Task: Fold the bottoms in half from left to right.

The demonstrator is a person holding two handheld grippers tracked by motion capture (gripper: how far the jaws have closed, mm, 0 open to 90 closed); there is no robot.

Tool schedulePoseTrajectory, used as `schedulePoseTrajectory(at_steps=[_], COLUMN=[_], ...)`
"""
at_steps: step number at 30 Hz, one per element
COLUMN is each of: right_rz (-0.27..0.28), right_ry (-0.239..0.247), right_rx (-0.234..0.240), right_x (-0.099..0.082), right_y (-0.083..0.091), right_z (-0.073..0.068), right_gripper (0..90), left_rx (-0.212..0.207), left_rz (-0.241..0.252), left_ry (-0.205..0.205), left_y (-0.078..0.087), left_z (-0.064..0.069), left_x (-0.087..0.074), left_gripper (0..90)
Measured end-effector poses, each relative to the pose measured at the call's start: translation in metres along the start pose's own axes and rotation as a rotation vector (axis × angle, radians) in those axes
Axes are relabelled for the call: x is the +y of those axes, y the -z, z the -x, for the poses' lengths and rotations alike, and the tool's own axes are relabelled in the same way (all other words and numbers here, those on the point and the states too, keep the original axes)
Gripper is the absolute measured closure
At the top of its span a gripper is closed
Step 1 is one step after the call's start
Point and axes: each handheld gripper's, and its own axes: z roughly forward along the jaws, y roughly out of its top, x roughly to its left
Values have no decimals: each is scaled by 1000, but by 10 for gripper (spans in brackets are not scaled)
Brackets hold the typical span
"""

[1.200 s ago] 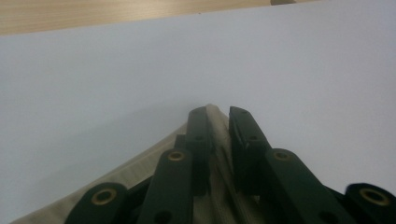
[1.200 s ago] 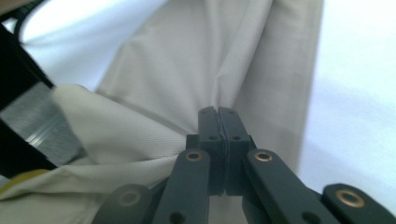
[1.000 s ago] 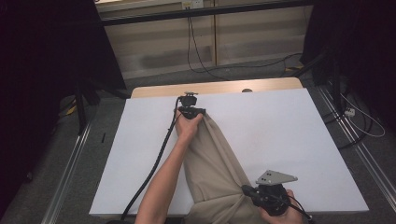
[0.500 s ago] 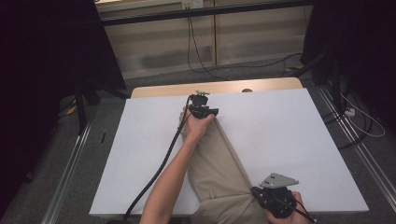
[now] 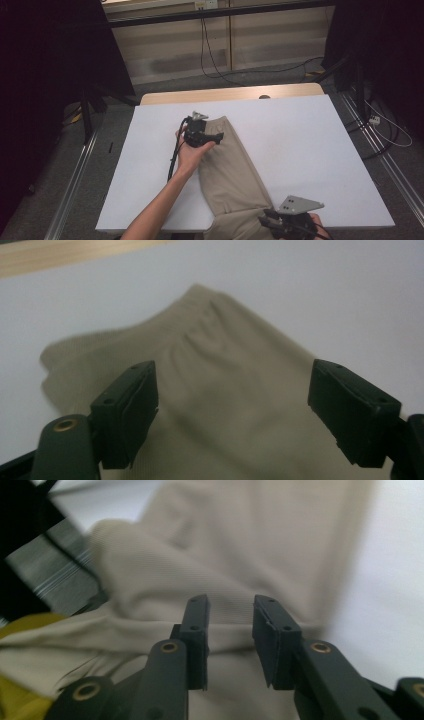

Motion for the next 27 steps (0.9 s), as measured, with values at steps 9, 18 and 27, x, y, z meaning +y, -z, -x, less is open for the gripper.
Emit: schedulePoseTrajectory(at_steps=[9,18,27], right_rz=[-67,-67,-79], right_ry=[151,81,53], right_rx=[19,42,31], right_x=[2,-8,-20], right_y=[-34,-18,5], right_z=[-21,-9,2], right_gripper=[600,898,900], left_rx=[-64,-20,-16], left_rz=[-65,-107,-106], left_ry=[-63,-147,-133], left_y=[63,52,51], left_z=[12,28,28], left_x=[-67,-92,-92], left_gripper=[179,141,139])
